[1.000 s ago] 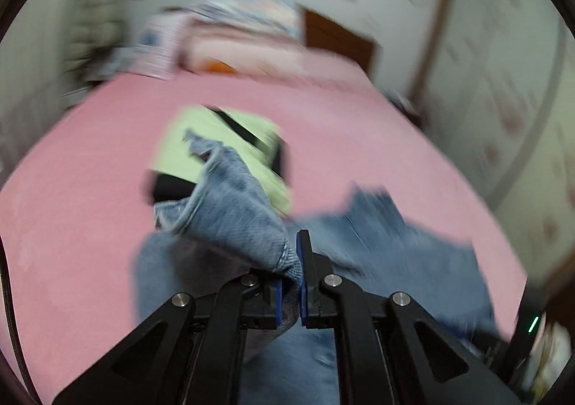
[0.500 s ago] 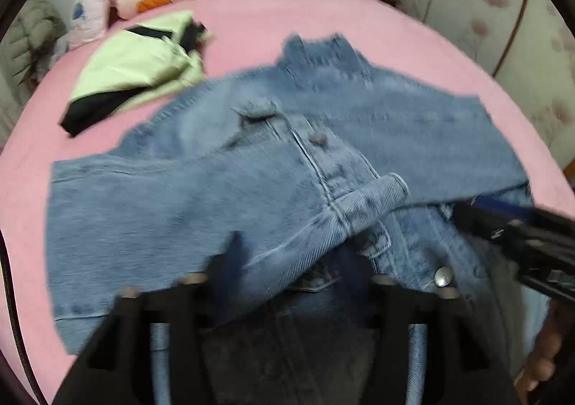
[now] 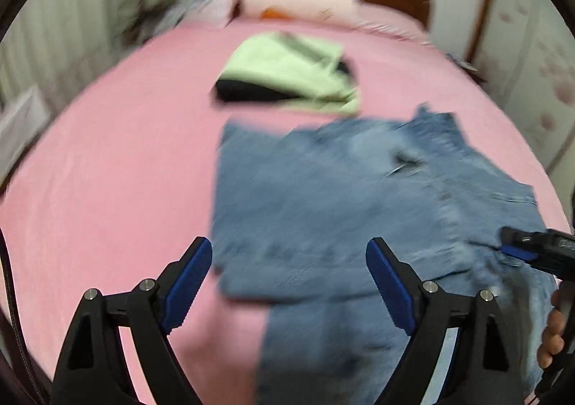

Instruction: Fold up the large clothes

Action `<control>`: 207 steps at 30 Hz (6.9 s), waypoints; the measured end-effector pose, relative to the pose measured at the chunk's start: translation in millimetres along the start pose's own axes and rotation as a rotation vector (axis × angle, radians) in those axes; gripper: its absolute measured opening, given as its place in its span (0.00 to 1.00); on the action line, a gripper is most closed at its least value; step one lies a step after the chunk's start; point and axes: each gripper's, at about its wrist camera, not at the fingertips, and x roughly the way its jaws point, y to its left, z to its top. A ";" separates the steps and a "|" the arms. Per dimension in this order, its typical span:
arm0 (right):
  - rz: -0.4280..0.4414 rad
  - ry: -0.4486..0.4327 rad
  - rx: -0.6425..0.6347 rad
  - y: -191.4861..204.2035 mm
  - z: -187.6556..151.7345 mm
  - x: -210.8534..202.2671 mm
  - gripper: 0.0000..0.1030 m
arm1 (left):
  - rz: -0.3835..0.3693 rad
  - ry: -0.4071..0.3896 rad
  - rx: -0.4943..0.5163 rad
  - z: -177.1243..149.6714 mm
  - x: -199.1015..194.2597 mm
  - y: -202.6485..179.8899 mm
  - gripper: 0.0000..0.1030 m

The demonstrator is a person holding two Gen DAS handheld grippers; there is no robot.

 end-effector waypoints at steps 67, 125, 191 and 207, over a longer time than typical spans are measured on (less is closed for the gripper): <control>-0.003 -0.221 -0.503 127.8 59.8 -17.4 0.08 | -0.061 0.128 -0.155 -26.5 69.5 23.5 0.84; -0.187 -0.049 -0.088 -117.0 107.1 23.2 0.16 | -0.165 0.219 -0.066 121.8 191.0 -28.3 0.14; -0.215 -0.245 -0.318 17.6 -44.4 -197.5 0.31 | -0.188 -0.115 0.090 27.2 -153.0 -87.0 0.78; -0.352 -0.303 -0.314 -46.3 -172.4 -238.2 0.55 | -0.089 0.067 0.068 -115.3 -136.2 -27.6 0.79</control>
